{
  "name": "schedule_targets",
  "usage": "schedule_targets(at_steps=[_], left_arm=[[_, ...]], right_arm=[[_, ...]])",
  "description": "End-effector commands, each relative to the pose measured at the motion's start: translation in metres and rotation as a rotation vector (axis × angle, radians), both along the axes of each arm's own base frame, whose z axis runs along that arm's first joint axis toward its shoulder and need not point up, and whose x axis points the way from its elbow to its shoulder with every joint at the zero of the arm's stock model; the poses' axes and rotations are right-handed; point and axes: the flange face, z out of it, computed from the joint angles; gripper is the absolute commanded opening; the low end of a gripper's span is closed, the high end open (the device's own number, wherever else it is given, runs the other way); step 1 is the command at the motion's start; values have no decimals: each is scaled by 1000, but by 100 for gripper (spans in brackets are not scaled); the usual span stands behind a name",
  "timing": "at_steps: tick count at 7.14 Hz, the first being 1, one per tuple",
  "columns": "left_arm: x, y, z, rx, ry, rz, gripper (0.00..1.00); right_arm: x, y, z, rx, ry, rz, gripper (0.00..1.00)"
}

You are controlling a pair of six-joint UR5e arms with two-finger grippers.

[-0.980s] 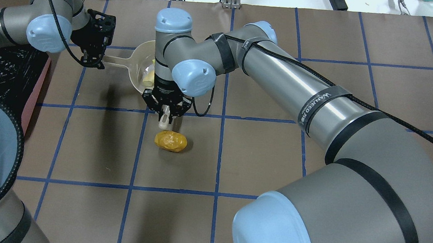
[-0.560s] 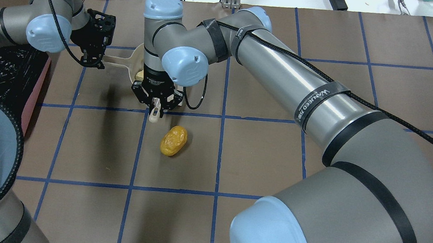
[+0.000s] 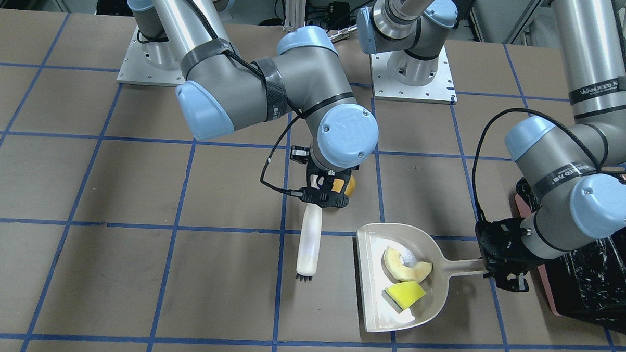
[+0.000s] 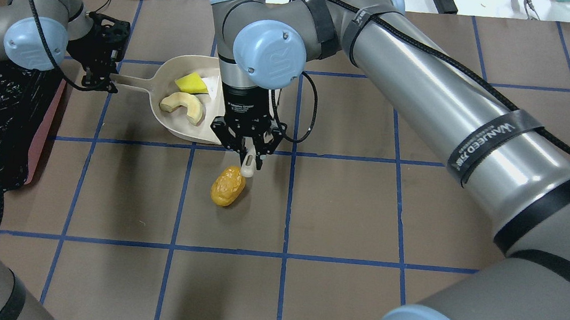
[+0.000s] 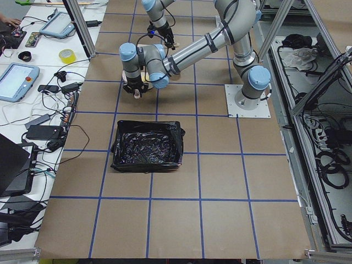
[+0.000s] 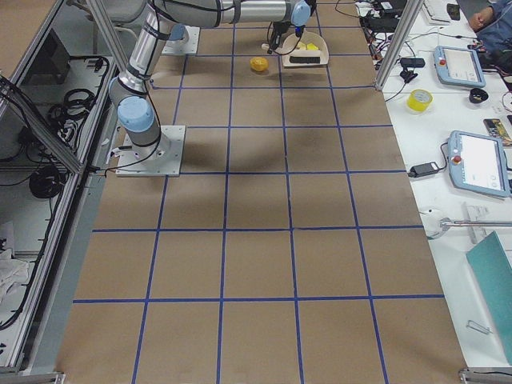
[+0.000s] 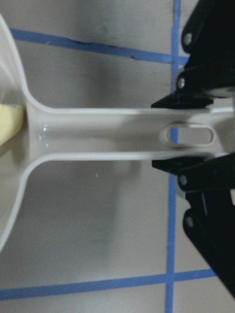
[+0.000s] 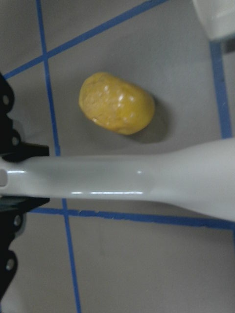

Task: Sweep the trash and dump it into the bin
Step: 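Sweep the sponge and banana peel into the dustpan with the right gripper's brush, then move the brush behind the yellow potato with the right gripper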

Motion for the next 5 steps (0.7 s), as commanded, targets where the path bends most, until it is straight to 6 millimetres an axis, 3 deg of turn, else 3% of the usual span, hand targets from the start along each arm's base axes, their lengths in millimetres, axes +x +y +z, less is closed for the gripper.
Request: schedule_targets(at_steps=[1, 3, 5], left_arm=[[16, 40, -5, 42, 7, -22, 0], [6, 85, -10, 90, -29, -32, 0], [-4, 120, -11, 103, -53, -35, 0]], right_arm=[[-39, 73, -8, -13, 19, -90, 0], [-65, 139, -43, -36, 65, -233, 0], [-45, 157, -55, 11, -29, -305, 0]])
